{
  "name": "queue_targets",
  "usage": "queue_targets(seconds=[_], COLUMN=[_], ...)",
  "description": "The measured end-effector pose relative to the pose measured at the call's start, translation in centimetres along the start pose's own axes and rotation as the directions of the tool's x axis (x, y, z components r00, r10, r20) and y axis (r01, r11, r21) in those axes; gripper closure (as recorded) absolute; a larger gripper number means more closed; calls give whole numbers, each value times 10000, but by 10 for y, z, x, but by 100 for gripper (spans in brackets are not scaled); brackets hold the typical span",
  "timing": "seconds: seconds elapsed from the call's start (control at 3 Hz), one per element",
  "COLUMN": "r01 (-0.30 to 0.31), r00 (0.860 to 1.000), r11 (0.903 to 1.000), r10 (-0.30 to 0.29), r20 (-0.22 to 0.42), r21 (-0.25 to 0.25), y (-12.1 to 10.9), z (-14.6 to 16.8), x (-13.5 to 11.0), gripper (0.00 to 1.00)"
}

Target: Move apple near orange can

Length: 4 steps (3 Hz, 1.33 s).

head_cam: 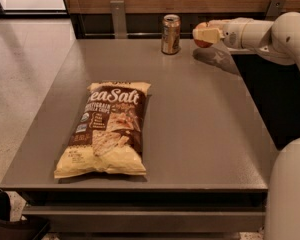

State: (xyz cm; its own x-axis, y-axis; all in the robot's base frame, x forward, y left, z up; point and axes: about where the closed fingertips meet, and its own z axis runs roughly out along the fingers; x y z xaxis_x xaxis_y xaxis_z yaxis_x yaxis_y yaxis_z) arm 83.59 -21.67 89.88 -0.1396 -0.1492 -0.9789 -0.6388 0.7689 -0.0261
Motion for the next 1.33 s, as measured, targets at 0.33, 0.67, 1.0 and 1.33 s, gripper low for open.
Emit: queue_targets(seconds=[0.33, 0.67, 1.0, 1.33], r01=[64, 246, 380, 216], r00=[9997, 9995, 9993, 9997], r11=[9998, 9988, 9970, 9955], r10=[-60, -237, -377, -202], r20=[234, 216, 67, 156], r21=[-172, -427, -675, -923], y=[5, 17, 30, 45], z=[0, 4, 10, 20], x=[13, 23, 30, 44], gripper=[100, 100, 100, 100])
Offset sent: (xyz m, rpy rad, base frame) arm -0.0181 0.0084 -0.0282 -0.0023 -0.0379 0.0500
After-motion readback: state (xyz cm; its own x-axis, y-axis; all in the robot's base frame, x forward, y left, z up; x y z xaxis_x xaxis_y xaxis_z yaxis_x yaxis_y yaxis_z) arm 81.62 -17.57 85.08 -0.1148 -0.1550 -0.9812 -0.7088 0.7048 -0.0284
